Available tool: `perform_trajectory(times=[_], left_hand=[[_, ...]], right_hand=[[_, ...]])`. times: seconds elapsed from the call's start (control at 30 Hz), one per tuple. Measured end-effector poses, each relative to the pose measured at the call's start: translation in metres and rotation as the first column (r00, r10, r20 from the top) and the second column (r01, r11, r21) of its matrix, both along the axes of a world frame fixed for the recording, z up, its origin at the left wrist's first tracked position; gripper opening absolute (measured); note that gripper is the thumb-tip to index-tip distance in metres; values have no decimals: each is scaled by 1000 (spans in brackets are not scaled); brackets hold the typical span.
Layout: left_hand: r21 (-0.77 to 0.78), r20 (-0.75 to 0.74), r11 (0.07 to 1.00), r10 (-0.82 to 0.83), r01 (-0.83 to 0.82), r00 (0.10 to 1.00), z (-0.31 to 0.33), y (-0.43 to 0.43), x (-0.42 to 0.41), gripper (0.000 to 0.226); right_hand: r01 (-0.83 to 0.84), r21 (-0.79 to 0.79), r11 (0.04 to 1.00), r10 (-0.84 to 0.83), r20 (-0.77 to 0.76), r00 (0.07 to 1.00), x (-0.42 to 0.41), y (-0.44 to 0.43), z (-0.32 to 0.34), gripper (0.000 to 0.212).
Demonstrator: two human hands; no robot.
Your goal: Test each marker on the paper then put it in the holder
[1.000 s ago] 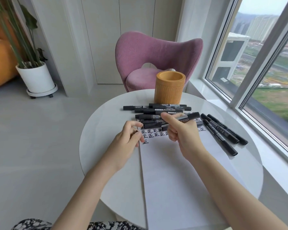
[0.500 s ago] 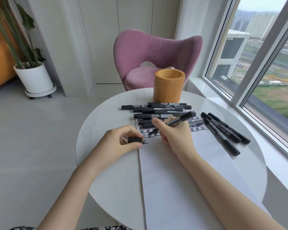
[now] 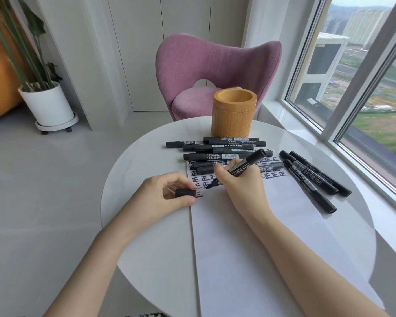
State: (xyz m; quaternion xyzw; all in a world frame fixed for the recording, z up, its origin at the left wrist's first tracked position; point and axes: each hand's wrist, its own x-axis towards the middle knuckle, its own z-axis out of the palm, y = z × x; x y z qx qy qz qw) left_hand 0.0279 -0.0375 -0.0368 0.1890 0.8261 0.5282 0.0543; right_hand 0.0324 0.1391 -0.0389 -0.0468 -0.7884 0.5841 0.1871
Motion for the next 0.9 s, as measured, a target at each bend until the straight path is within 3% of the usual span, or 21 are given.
perform_trajectory(times=[0.43, 0.9], left_hand=[[0, 55, 999, -48, 48, 997, 2, -1, -4, 15], [8, 15, 1000, -11, 11, 1000, -3, -2, -4, 15]], right_hand=[[9, 8, 1000, -9, -17, 1000, 0, -1, -2, 31], [-5, 2, 1000, 5, -22, 1000, 0, -1, -3, 29]])
